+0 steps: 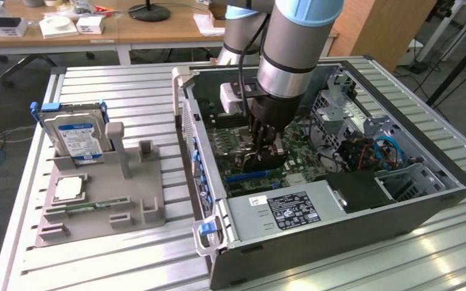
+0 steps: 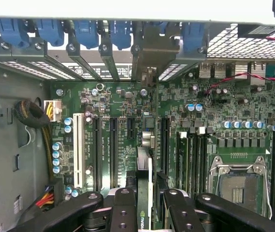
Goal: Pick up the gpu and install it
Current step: 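Insert the gpu into the slot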
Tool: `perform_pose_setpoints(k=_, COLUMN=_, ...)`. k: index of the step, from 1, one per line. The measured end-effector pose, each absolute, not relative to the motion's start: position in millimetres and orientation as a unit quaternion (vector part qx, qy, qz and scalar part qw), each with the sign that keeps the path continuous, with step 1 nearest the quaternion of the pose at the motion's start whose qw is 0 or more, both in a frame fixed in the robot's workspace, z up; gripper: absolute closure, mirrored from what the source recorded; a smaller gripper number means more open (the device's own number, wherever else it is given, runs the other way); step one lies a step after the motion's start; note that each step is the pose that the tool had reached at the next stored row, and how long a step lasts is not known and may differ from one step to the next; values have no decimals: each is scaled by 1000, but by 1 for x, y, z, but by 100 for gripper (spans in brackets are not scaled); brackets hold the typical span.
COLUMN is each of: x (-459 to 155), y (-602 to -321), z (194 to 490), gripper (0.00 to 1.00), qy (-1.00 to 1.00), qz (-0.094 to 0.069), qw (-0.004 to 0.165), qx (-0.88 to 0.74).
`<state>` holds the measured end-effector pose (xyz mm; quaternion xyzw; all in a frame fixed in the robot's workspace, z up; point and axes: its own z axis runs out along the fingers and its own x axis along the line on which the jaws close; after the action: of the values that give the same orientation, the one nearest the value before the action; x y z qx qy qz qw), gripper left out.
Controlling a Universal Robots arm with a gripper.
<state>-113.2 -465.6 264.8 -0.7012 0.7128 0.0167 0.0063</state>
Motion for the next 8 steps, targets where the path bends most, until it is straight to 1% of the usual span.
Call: perform_pose_setpoints(k=8, x=-113, y=-466, z=263, gripper=74, qy=713, qz=17, qw=6, qx=-701)
